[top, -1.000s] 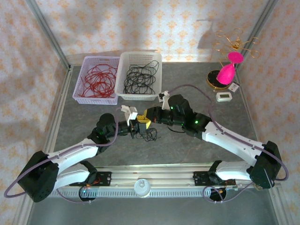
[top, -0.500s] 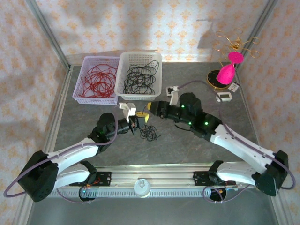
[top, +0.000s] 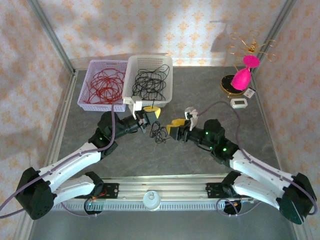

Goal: Untangle the cables

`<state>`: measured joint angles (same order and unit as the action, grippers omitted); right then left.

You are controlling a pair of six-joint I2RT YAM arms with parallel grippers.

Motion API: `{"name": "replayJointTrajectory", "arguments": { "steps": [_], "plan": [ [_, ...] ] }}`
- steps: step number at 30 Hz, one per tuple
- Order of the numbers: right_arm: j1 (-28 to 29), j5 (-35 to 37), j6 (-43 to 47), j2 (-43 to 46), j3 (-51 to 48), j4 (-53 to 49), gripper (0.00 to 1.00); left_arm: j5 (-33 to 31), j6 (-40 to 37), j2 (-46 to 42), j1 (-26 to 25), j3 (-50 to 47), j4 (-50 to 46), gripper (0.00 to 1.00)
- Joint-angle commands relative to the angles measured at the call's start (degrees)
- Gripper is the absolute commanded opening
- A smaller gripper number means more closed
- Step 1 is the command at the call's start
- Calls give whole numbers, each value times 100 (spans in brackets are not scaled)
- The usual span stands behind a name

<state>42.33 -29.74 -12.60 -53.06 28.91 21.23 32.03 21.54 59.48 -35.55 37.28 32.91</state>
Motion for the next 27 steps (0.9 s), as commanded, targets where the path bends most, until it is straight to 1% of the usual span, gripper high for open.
{"name": "replayJointTrajectory", "arguments": {
  "steps": [1, 6, 12, 15, 16, 22, 25, 27],
  "plan": [
    [39, -755, 401, -176, -17, 1937, 50, -66, 301, -21, -53, 366, -266, 0],
    [48, -894, 690, -583, 278, 2114, 50, -4, 316, 81, -161, 715, -583, 0],
    [55, -1186, 821, -950, 396, 2231, 49, -13, 350, 47, -276, 849, -659, 0],
    [74, -1101, 855, -1211, 469, 2298, 40, 31, 312, 46, -294, 919, -722, 0],
    [74, -1060, 890, -1302, 534, 2297, 39, 38, 302, 38, -288, 937, -773, 0],
    [83, -988, 926, -1858, 810, 2310, 38, 93, 420, -75, -317, 911, -646, 0],
    [100, -927, 840, -2130, 836, 2306, 34, 57, 408, -138, -327, 950, -682, 0],
    [126, -814, 723, -2302, 725, 2474, 31, 58, 394, -164, -329, 1001, -713, 0]
  ]
}}
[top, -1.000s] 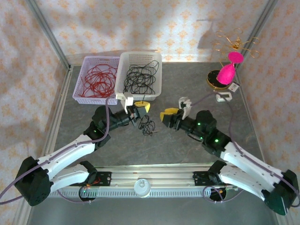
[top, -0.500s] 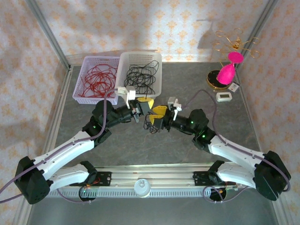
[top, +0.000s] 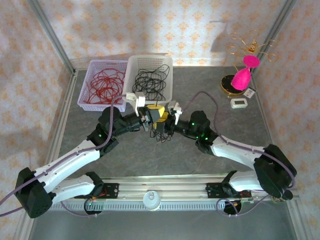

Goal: Untangle the cables

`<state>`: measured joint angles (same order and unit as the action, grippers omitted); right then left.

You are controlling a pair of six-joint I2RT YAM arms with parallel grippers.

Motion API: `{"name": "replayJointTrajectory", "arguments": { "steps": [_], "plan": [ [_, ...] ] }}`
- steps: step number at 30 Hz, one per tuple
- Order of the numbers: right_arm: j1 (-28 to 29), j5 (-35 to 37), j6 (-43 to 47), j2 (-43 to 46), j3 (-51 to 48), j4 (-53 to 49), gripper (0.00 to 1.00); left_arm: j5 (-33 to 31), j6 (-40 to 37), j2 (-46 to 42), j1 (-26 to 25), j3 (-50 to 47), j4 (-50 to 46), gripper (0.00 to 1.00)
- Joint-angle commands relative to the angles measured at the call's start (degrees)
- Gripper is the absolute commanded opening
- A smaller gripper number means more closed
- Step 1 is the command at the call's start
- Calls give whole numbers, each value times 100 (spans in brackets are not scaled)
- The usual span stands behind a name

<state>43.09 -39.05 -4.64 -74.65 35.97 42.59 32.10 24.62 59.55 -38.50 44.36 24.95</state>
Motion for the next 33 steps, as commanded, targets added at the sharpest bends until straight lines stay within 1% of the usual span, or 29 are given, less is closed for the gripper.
{"name": "replayJointTrajectory", "arguments": {
  "steps": [1, 7, 15, 25, 33],
  "plan": [
    [65, 175, -136, -228, -62, 420, 31, 58, 78, -185, -43, 318, 80, 0],
    [137, 882, -463, -639, -505, 750, 29, 64, 3, -301, -42, 471, 25, 0],
    [229, 1470, -548, -1245, -726, 755, 28, -54, -120, -501, -39, 676, -182, 0],
    [480, 1947, -511, -2070, -713, 788, 39, -185, -484, -444, -52, 1327, -661, 0],
    [497, 2604, -592, -2440, -656, 646, 39, -363, -819, -410, -52, 1978, -1175, 0]
  ]
}}
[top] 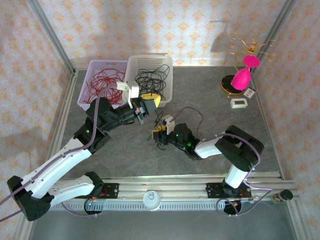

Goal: Untangle the cables

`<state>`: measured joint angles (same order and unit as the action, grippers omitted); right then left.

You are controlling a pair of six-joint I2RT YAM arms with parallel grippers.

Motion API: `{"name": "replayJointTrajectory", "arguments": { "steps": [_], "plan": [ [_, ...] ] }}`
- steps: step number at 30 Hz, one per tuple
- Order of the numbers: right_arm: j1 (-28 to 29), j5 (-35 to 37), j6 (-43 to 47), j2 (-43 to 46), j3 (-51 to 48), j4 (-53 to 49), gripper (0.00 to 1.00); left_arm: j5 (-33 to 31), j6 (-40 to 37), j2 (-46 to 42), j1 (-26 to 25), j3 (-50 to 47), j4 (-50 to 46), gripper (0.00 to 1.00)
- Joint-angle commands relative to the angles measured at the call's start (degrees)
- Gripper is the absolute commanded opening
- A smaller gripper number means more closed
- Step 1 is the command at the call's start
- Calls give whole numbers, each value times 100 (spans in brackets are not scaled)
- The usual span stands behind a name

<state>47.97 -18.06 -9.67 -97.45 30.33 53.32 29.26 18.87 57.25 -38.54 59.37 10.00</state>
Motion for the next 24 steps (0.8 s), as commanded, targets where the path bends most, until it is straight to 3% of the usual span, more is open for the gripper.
{"name": "replayJointTrajectory", "arguments": {
  "steps": [1, 15, 24],
  "plan": [
    [11, 559, -103, -206, -97, -448, 39, -124, -270, -169, -47, 585, 225, 0],
    [6, 908, -336, -591, -215, -430, 36, -1085, -1115, 228, -48, 2453, -1243, 0],
    [11, 1055, -465, -89, -529, -532, 48, -1442, -1577, 486, -48, 3297, -1718, 0]
  ]
}}
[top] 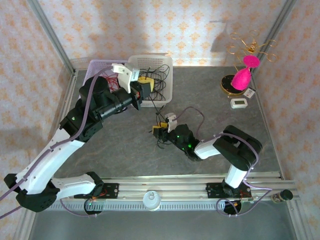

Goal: Untangle the cables

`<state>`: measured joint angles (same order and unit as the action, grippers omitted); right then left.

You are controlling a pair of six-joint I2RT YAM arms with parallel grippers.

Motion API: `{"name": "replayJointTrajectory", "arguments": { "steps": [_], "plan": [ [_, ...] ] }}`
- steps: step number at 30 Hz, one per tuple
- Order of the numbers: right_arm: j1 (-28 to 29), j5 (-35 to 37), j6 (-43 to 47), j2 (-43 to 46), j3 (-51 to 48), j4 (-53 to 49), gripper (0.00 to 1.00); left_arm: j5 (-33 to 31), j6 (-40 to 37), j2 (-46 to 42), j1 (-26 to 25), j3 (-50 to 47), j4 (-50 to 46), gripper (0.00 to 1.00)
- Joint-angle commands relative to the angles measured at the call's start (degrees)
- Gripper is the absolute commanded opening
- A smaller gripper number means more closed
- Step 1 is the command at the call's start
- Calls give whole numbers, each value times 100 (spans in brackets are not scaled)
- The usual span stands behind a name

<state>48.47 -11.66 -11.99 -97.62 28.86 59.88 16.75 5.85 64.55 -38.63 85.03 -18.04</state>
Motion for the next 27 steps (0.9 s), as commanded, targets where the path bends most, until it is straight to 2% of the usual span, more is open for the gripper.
{"name": "replayJointTrajectory", "arguments": {
  "steps": [1, 5, 8, 14, 19, 22, 27],
  "plan": [
    [-39, 395, -231, 45, -428, -1231, 49, -220, -307, -225, -30, 787, 1075, 0],
    [-24, 23, -190, 570, -579, -1412, 55, -155, -208, -171, -33, 666, 1147, 0],
    [54, -328, -104, 1153, -584, -1719, 66, 86, 136, -273, -39, -114, 1636, 0],
    [141, -180, -277, 2627, -437, -2778, 77, 72, 613, -469, -39, -1224, 2304, 0],
    [153, -284, -109, 3830, -342, -3622, 80, -88, 721, -585, -39, -1652, 2455, 0],
    [148, -471, -3, 4279, -156, -3959, 80, 31, 755, -543, -39, -1721, 2411, 0],
    [154, -994, 498, 4265, 514, -4150, 76, 232, 878, -530, -41, -1852, 2485, 0]
  ]
}}
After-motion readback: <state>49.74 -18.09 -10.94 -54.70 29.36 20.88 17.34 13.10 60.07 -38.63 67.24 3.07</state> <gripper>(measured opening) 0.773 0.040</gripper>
